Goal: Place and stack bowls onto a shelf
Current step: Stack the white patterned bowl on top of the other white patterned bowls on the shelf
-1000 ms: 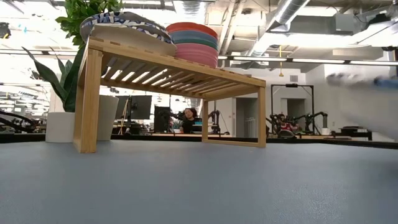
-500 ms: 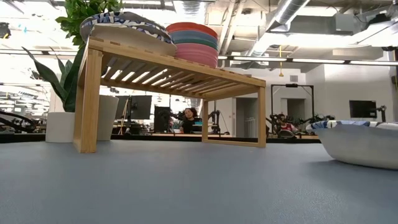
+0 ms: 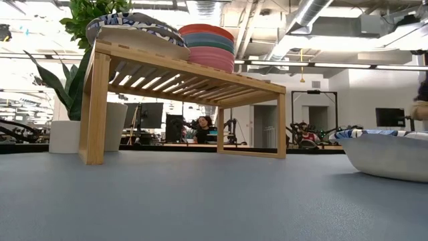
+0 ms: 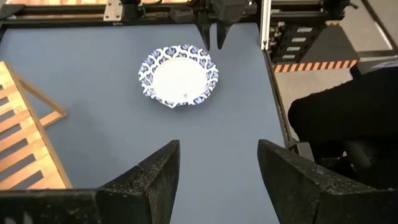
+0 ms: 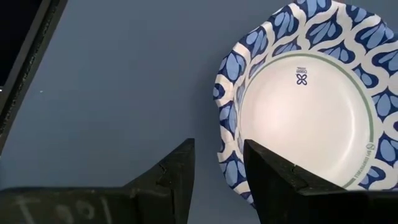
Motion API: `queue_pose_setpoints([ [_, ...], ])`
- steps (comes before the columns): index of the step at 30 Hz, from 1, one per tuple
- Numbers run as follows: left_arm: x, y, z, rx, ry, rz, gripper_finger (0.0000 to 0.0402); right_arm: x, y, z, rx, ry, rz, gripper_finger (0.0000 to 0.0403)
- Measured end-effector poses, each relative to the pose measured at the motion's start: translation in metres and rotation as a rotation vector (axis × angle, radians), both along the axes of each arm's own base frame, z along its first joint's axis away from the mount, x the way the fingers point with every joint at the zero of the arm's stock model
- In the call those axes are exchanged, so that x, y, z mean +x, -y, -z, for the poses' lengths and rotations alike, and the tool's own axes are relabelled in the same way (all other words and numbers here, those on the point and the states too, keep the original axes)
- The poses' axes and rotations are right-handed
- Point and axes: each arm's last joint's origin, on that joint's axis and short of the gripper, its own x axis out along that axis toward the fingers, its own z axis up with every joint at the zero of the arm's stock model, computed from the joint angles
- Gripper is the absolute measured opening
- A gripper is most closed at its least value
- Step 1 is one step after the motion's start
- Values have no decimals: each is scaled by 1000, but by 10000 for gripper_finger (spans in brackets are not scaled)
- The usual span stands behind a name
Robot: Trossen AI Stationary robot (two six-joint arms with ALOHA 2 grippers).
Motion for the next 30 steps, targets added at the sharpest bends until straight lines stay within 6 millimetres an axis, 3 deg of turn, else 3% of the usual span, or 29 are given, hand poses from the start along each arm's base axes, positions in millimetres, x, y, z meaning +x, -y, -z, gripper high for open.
queue_pose_setpoints([
  [10, 1, 3, -4, -27, 40, -1, 200, 1, 0, 2, -19, 17, 10, 164],
  [23, 0, 19, -14, -6, 167, 102, 200, 6, -8, 32, -124, -44, 8, 164],
  [30, 16, 36, -6, 26, 220, 139, 200, 9, -8, 44, -178, -71, 3, 164],
])
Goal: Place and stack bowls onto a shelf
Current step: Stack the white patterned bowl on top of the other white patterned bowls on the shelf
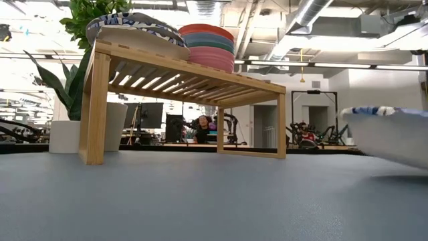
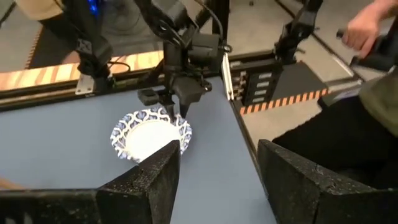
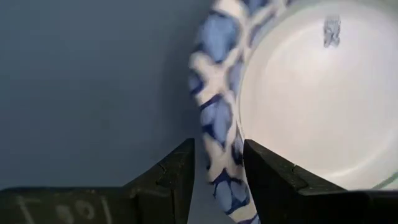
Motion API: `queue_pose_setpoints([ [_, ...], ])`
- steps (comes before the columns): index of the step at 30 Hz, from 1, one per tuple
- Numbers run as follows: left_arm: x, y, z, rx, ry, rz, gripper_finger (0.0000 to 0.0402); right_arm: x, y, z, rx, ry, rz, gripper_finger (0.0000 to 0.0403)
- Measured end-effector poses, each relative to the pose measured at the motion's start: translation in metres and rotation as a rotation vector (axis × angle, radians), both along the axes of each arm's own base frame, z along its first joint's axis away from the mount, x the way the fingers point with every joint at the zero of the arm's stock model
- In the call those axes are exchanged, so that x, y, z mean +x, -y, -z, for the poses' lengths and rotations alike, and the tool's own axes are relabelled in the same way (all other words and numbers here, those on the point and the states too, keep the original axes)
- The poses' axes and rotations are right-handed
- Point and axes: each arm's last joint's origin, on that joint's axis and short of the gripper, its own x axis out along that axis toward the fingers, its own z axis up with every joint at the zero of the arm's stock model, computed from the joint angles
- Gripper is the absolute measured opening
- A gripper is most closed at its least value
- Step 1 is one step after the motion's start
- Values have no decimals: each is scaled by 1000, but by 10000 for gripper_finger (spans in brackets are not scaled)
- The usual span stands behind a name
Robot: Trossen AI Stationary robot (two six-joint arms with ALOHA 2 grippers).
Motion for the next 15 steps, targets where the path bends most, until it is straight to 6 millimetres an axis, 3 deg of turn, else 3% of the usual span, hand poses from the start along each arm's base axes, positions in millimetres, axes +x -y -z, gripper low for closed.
queue_pose_setpoints([
  [10, 28, 19, 38, 63, -84, 5, 200, 6, 4, 3, -31, -19, -3, 164],
  [15, 34, 22, 40, 54, -61, -17, 200, 13, 3, -8, -39, 3, 14, 164],
])
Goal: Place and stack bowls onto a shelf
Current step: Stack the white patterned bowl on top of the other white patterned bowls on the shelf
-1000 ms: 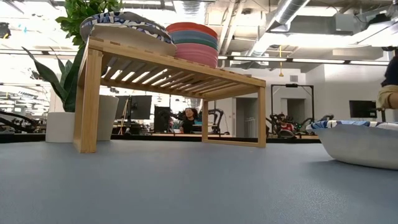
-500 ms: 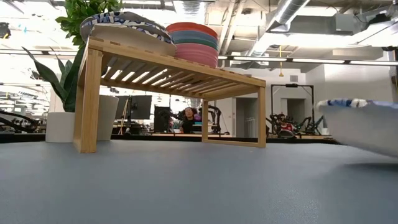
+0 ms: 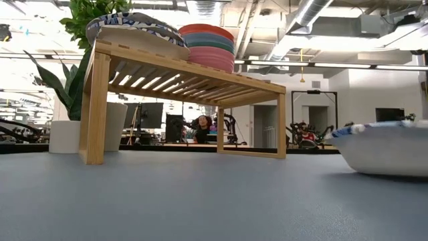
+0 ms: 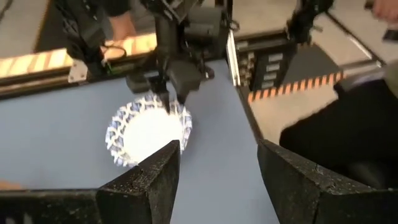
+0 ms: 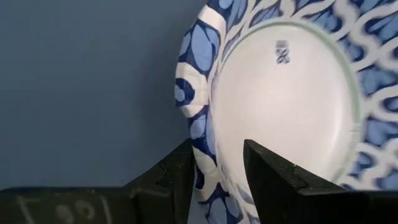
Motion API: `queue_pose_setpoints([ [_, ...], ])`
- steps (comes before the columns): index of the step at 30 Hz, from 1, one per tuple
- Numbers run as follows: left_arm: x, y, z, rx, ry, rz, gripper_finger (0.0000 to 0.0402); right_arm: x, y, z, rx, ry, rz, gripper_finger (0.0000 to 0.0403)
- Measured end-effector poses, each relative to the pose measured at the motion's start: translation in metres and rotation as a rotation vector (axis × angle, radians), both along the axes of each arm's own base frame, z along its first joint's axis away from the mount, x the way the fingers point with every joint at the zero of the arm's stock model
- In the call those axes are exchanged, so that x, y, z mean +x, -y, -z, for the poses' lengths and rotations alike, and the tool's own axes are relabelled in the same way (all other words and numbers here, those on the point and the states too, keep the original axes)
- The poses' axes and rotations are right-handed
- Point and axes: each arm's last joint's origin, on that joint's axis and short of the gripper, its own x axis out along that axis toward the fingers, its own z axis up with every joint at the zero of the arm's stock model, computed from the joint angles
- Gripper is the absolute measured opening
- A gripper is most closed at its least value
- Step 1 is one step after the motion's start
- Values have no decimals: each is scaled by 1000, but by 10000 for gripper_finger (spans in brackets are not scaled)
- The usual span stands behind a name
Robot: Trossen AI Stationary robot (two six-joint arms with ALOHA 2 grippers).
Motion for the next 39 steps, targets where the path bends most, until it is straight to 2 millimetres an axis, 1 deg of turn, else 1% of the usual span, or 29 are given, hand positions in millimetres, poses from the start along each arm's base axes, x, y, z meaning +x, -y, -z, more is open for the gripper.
queue_pose_setpoints([
  [3, 3, 4, 5, 20, 2, 2, 200, 2, -1, -7, -29, 29, 2, 164],
  [9, 9, 8, 13, 53, 1, 1, 200, 7, 3, -8, -55, 37, 2, 164],
  [18, 18, 12, 27, 70, -32, -13, 200, 21, 8, -9, -56, 57, -18, 164],
  [20, 22, 14, 31, 64, -31, -16, 200, 24, 9, -9, -54, 62, -28, 164],
  [24, 29, 17, 45, 86, -63, -16, 200, 29, 8, -10, -51, 79, -80, 164],
  [26, 31, 17, 50, 102, -84, -17, 200, 32, 6, -11, -49, 94, -121, 164],
  [28, 38, 15, 54, 92, -77, -33, 200, 36, 5, -11, -55, 108, -171, 164],
  [30, 40, 15, 62, 104, -106, -45, 200, 39, 4, -12, -60, 126, -222, 164],
  [32, 46, 14, 66, 80, -104, -64, 200, 42, 4, -13, -68, 136, -257, 164],
  [34, 47, 13, 70, 74, -122, -76, 200, 45, 4, -15, -75, 137, -270, 164],
  [36, 54, 12, 74, 48, -114, -91, 200, 47, 3, -19, -69, 145, -267, 164],
  [39, 65, 17, 92, 53, -124, -93, 200, 50, 0, -26, -62, 158, -274, 164],
])
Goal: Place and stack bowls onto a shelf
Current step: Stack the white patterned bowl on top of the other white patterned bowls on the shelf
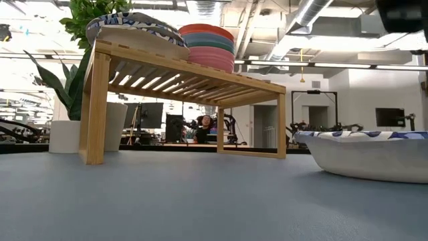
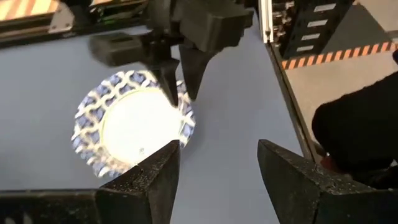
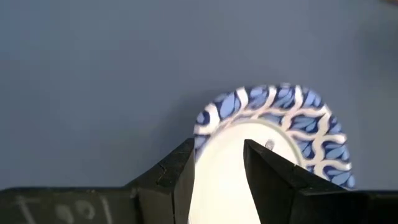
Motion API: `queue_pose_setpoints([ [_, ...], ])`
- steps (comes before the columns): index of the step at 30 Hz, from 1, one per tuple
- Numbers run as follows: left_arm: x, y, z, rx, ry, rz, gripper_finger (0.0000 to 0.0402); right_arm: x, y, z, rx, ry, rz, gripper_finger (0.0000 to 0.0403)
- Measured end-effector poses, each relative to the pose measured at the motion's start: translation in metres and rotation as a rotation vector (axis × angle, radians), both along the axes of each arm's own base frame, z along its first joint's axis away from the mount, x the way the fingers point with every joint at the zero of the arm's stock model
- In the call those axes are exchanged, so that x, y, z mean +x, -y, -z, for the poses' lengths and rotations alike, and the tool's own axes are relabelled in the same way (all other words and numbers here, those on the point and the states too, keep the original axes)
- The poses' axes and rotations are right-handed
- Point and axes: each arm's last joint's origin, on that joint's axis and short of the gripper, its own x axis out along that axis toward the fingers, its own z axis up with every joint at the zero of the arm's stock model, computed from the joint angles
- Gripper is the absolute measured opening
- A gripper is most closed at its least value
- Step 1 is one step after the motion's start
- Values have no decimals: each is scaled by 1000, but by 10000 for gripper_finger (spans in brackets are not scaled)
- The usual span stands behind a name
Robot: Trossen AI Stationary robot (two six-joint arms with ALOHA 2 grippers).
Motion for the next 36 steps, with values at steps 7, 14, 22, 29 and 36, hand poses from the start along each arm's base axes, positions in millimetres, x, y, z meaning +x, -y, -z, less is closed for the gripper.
queue_pose_setpoints([
  [7, 21, 9, 43, 116, -24, 28, 200, 0, -6, -12, -10, 13, -20, 164],
  [14, 28, 5, 58, 208, -28, -35, 200, -8, 3, -29, -92, -10, 214, 164],
  [22, 34, 3, 53, 82, 30, -74, 200, -27, 35, -32, -144, 13, 753, 164],
  [29, 40, 16, 50, 73, 256, 10, 200, -38, 46, -28, -160, 44, 952, 164],
  [36, 36, 18, 78, 22, 344, 10, 200, -46, 55, -13, -150, 60, 1082, 164],
])
